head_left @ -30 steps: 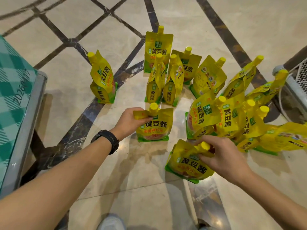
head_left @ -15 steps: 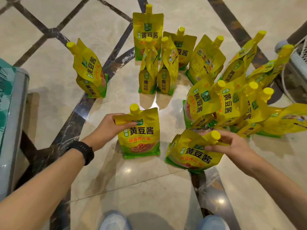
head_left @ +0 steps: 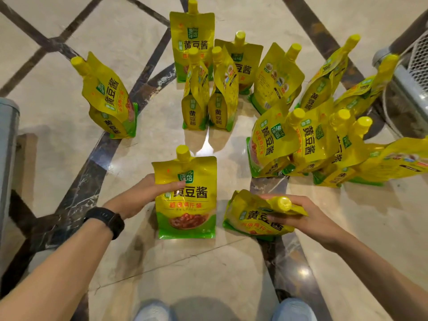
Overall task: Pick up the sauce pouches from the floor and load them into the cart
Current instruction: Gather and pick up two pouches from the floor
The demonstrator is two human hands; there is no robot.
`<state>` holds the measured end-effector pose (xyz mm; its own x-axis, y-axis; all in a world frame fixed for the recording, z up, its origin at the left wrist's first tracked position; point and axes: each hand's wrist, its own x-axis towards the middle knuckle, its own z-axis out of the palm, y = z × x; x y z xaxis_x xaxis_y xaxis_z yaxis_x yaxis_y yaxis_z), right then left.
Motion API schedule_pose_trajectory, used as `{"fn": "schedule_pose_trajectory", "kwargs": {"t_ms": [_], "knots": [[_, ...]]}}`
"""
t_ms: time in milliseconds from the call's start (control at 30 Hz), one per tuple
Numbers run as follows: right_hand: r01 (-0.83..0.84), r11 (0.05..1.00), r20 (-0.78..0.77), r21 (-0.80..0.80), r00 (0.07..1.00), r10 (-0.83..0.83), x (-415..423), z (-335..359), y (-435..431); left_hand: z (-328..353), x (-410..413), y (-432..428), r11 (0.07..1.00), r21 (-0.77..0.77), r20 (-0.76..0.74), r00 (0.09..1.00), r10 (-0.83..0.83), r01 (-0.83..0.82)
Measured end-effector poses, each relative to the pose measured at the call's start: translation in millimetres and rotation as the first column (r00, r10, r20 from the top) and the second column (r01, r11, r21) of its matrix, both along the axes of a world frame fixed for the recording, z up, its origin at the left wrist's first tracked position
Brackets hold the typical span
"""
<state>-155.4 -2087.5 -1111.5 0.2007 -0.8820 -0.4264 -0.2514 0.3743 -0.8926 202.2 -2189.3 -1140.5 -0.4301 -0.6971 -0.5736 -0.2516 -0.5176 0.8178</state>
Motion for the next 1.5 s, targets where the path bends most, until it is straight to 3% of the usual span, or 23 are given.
{"fn": "schedule_pose_trajectory", "kwargs": {"t_ms": [100, 167, 333, 533, 733, 900, 1033, 1300, 1500], "knots": [[0.067, 0.998, 0.013, 0.019, 0.998, -0.067, -2, -2, -3, -8, -3, 6, 0.976, 0.200, 0.024, 0.995, -0.098, 0.091], [0.084, 0.996, 0.017, 0.011, 0.996, -0.084, 0, -2, -8, -15, -8, 19, 0.962, 0.269, 0.007, 0.998, -0.060, 0.055], [0.113, 0.992, 0.044, 0.059, 0.992, -0.116, 4, 1, -31, -29, -12, 37, 0.984, 0.162, 0.019, 0.997, 0.077, -0.079], [-0.014, 0.949, 0.044, 0.315, 0.999, 0.001, 18, -16, -51, -49, -6, 48, 0.961, 0.094, 0.036, 0.965, 0.260, -0.262], [0.251, 0.875, 0.145, 0.414, 0.931, -0.336, 34, -53, -15, -57, -1, 55, 0.941, 0.101, -0.024, 0.945, 0.327, -0.323], [0.302, 0.819, 0.190, 0.487, 0.879, -0.437, 31, -60, -6, -56, 1, 54, 0.955, 0.077, -0.027, 0.957, 0.290, -0.287], [0.409, 0.727, 0.213, 0.552, 0.773, -0.597, 30, -68, -7, -58, 2, 54, 0.959, 0.074, -0.022, 0.961, 0.277, -0.275], [0.251, 0.763, 0.264, 0.596, 0.836, -0.482, 35, -58, -7, -59, -3, 53, 0.955, 0.076, -0.016, 0.957, 0.289, -0.287], [0.212, 0.711, 0.326, 0.670, 0.777, -0.538, 39, -62, 1, -58, -6, 54, 0.940, 0.127, -0.015, 0.947, 0.320, -0.316]]}}
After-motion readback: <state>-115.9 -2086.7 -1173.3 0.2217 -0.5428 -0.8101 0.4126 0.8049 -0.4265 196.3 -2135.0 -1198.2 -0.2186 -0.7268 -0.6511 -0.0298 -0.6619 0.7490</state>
